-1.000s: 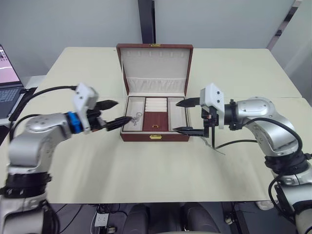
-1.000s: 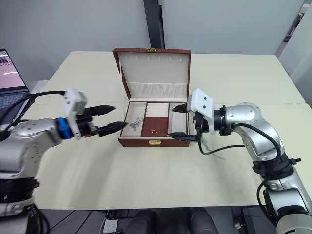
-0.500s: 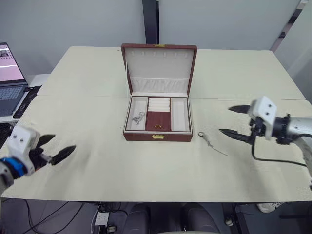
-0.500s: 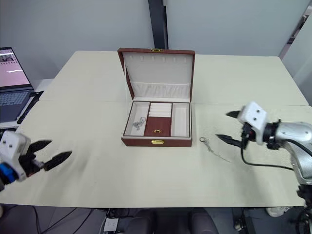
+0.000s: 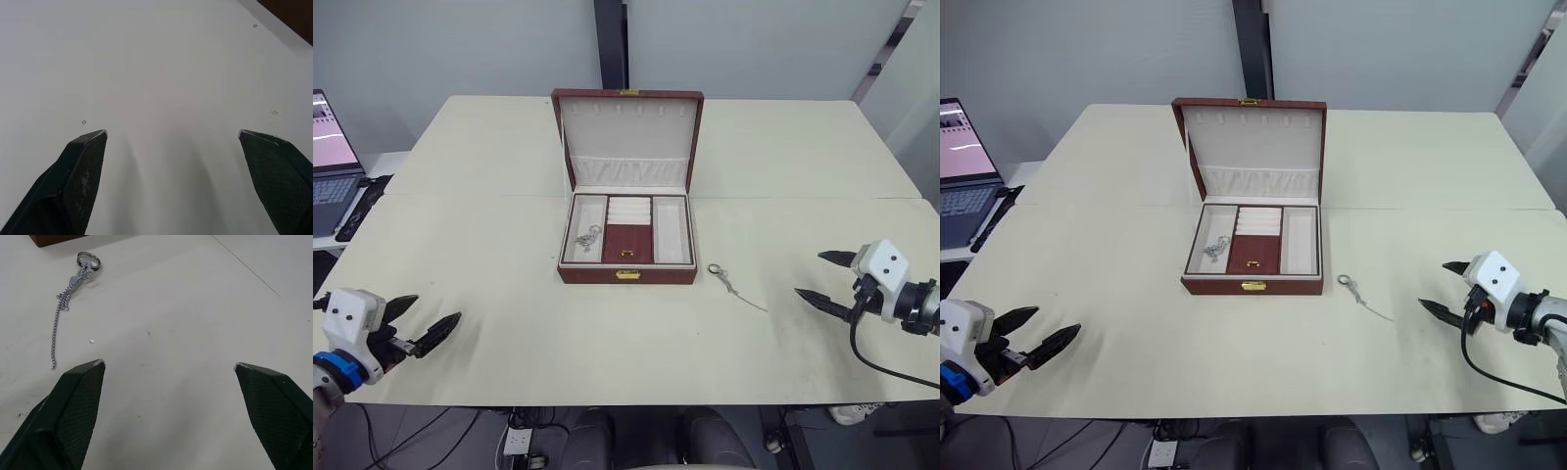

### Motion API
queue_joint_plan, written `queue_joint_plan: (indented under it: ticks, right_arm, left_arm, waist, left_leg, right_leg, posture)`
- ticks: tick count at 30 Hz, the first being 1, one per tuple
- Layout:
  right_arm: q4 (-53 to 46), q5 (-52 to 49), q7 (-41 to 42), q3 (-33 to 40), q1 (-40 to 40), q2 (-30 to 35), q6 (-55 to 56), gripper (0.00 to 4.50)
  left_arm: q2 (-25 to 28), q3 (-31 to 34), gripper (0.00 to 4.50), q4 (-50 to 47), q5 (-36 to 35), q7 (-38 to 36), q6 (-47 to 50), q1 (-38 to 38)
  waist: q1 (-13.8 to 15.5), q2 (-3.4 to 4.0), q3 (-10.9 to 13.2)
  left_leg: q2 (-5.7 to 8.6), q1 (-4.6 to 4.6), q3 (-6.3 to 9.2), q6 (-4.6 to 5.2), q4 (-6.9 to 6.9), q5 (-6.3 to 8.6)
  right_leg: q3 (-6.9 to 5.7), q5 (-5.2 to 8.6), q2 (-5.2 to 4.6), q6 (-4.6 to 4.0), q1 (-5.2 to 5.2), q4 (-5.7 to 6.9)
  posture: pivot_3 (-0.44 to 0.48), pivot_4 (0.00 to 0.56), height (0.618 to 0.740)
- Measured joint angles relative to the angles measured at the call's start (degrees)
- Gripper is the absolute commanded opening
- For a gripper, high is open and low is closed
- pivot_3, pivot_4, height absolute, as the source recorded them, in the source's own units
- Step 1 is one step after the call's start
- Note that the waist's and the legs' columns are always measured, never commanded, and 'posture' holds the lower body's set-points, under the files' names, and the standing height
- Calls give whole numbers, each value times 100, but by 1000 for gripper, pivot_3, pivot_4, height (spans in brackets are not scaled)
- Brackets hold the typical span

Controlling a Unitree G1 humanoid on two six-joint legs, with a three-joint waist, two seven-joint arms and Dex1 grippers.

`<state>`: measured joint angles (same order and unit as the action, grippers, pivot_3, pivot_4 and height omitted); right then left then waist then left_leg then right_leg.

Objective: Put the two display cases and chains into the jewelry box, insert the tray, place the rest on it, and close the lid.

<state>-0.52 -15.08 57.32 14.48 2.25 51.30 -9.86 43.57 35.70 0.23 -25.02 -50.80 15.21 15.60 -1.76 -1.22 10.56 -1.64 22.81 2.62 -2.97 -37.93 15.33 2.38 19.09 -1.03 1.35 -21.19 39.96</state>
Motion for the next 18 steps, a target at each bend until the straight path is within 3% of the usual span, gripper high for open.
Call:
queue_joint_plan:
  ticks: [13,18]
  right_arm:
    - [326,-3,164,-33,180,19,50,4500]
    - [327,-5,260,-124,270,19,60,4500]
  left_arm:
    - [3,35,4457,-308,-104,-122,115,247]
    - [159,83,4457,-905,-337,-378,294,388]
  waist:
    - [0,0,0]
    - [-1,0,0]
  left_leg:
    - [0,0,-1,0,0,0]
    - [0,0,0,0,-2,0]
  right_leg:
    - [0,0,0,0,1,0]
    - [0,0,0,0,3,0]
  posture:
    - [0,150,740]
    - [0,150,740]
